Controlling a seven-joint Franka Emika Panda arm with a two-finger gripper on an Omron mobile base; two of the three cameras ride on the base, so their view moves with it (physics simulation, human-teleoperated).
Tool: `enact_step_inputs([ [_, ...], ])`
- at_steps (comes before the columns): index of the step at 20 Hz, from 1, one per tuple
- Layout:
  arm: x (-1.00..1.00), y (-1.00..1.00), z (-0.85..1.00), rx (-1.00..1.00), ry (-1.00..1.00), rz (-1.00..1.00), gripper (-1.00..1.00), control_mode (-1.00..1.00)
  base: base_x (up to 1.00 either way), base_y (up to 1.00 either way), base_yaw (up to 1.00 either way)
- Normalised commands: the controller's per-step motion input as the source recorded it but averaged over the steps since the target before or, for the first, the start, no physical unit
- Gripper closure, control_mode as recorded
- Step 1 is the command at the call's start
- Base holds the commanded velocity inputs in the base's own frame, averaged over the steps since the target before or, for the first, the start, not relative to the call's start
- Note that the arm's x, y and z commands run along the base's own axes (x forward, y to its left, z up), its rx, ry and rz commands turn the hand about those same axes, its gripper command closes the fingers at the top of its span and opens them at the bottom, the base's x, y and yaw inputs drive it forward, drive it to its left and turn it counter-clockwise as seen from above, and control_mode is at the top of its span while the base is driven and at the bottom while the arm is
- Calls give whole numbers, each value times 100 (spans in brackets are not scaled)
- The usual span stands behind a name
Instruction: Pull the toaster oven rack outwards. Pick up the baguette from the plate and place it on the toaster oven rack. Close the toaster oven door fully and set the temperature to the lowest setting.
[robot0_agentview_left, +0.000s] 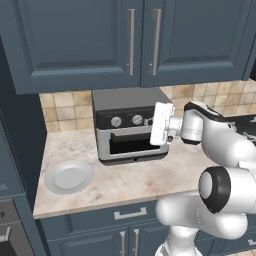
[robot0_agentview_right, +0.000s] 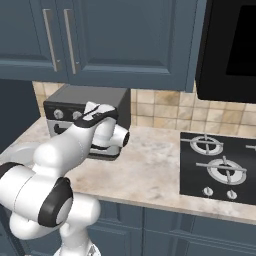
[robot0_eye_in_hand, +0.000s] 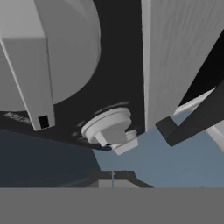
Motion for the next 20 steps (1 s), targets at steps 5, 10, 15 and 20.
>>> enact_step_inputs([
  [5,2,0,-12,0,1,0,100,-100,0,0,0],
  [10,15,0,-9,0,1,0,100,-100,0,0,0],
  [15,26,0,0,0,2,0,100,-100,0,0,0],
  [20,25,0,-1,0,2,0,100,-100,0,0,0],
])
